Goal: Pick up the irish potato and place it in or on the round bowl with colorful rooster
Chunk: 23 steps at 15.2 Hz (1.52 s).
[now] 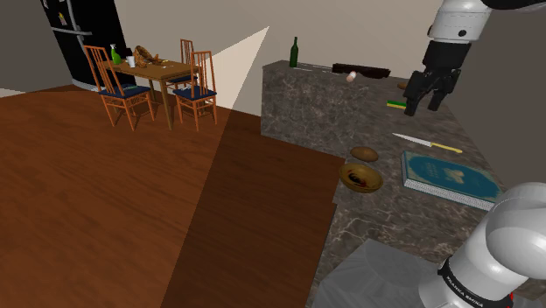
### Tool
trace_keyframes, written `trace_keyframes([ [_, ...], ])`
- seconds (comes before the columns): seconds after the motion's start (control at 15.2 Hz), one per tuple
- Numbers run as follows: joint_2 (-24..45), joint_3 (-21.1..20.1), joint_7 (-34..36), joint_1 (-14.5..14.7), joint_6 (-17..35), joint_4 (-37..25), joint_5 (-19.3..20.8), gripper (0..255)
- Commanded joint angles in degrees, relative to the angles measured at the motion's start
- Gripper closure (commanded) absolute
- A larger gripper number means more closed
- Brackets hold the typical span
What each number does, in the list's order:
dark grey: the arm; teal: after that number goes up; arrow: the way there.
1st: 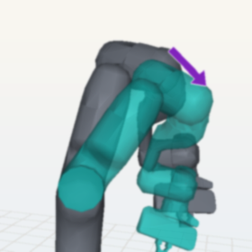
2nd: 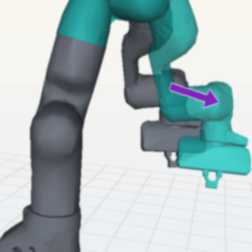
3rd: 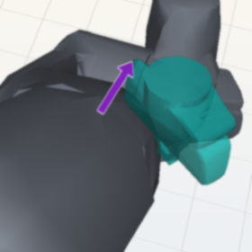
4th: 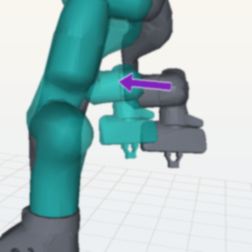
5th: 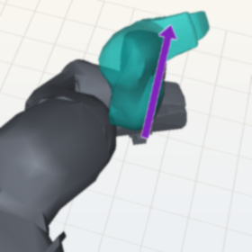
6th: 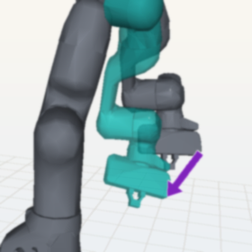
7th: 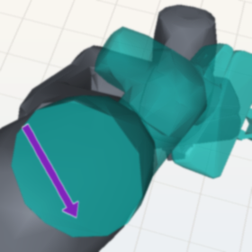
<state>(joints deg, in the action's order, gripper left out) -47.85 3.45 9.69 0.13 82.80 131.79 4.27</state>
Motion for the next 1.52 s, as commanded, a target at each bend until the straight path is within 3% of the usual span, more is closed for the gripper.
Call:
trace_keyframes([
  [0.0, 0.00, 0.00, 0.00, 0.00, 0.00, 0.00, 0.00, 0],
  [0.86, 13.26, 13.24, -12.58, -1.06, 23.60, 8.43, 5.13, 0],
  [1.45, 30.83, 22.54, -23.59, 0.53, 39.32, 5.96, 2.10, 0],
])
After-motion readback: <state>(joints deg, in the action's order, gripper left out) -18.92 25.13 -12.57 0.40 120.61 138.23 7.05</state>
